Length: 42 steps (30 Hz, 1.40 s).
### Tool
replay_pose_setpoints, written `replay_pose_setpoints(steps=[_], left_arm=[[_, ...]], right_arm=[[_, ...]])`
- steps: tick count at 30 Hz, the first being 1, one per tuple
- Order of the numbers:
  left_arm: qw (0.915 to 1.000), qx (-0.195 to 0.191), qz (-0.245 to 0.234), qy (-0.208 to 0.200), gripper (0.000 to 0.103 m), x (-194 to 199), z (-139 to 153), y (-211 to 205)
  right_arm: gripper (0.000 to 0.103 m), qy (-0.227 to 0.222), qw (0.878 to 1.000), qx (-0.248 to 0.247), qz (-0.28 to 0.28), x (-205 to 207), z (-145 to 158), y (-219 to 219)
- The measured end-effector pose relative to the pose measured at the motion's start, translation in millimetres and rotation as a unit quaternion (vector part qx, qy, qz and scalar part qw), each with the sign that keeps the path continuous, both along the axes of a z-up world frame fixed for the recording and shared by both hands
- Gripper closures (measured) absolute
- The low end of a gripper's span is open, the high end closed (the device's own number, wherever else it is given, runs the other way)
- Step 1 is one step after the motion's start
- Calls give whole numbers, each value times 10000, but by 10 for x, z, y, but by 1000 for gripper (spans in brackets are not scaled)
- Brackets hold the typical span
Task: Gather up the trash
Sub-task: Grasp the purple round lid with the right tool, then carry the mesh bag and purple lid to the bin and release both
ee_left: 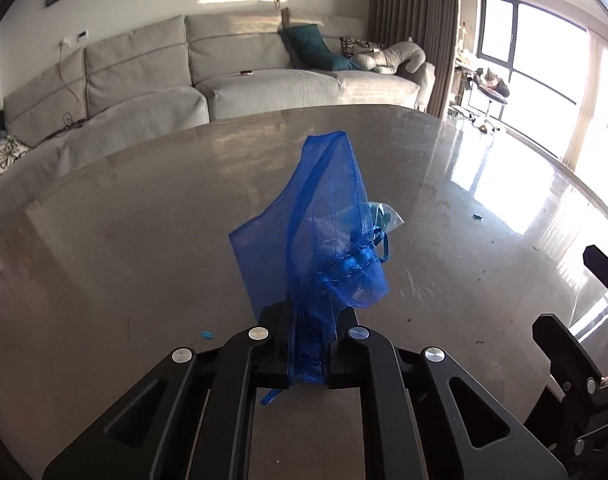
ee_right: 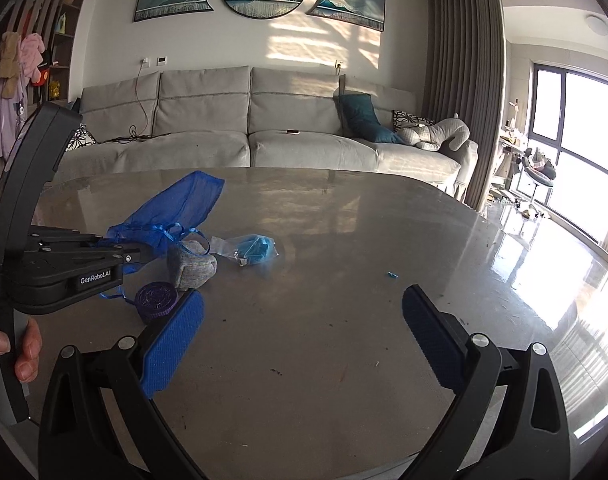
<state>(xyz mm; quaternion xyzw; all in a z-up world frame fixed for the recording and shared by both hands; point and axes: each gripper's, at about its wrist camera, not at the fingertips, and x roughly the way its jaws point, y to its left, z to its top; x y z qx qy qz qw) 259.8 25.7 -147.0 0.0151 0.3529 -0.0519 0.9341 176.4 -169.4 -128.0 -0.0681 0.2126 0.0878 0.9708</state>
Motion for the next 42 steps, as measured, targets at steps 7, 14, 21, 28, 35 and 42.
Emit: replay_pose_setpoints(steps=[7, 14, 21, 28, 35, 42], left_arm=[[9994, -54, 223, -256, 95, -134, 194, 237], [9983, 148, 442, -353, 95, -134, 174, 405], [9978, 189, 509, -386, 95, -226, 176, 599], [9971, 143, 633, -396, 95, -289, 200, 795], [9968, 168, 677, -395, 95, -347, 203, 885], [9963, 180, 716, -448, 95, -396, 214, 936]], right_arm=[[4, 72, 9993, 53, 353, 63, -18, 327], [5, 213, 9982, 73, 559, 232, -92, 668], [5, 542, 9958, 110, 735, 342, -196, 995], [5, 1383, 9884, -25, 626, 528, -396, 1299], [53, 1733, 9824, 342, 600, 556, -475, 1297], [55, 1251, 9896, 398, 591, 344, -300, 1282]])
